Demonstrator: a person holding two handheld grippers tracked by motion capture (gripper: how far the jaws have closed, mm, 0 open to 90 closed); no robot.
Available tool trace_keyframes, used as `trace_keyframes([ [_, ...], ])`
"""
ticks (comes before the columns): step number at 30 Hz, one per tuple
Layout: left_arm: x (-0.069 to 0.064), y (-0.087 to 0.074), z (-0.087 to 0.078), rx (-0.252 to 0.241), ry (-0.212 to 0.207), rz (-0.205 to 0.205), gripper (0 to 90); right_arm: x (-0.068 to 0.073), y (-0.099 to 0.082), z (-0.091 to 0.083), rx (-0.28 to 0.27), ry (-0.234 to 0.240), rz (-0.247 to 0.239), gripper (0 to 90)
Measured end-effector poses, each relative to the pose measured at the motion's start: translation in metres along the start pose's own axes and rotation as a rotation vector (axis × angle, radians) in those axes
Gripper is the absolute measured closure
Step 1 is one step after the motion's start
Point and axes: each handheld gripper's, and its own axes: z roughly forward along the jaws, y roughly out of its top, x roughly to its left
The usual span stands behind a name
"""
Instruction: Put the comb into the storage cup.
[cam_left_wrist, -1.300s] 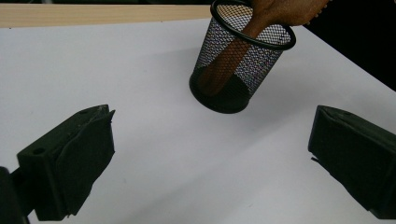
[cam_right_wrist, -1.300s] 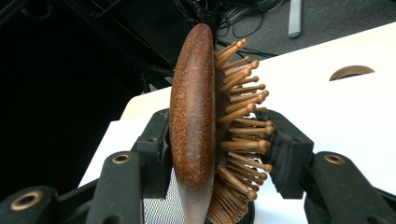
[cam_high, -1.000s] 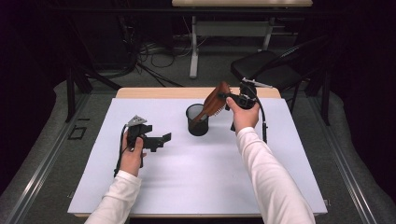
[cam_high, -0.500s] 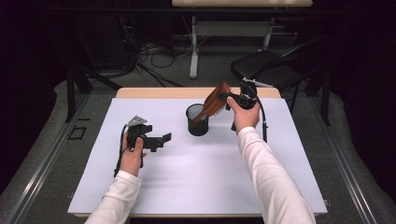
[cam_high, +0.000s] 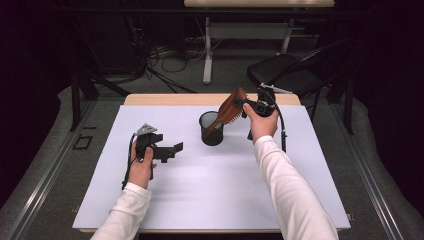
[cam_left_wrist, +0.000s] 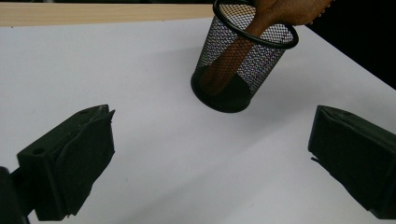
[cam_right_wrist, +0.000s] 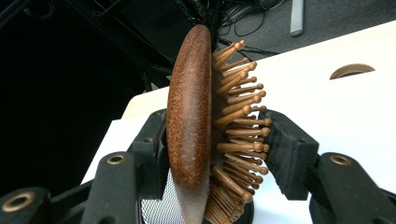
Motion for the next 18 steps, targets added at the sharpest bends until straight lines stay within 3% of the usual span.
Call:
trace_keyframes([
  [6, 0.0, 0.0, 0.0001, -0.001, -0.001, -0.001, 0.5, 0.0011, -0.0008, 0.001, -0.006, 0.003, 0.0, 39.7],
  [13, -0.0001, 0.0, 0.0001, 0.0, -0.001, -0.001, 0.5, 0.004, -0.0023, 0.0023, -0.032, -0.01, -0.033, 29.7],
  [18, 0.0, 0.0, 0.0002, -0.001, -0.001, -0.002, 0.5, 0.0047, -0.0024, 0.0022, -0.044, -0.024, -0.059, 27.3],
])
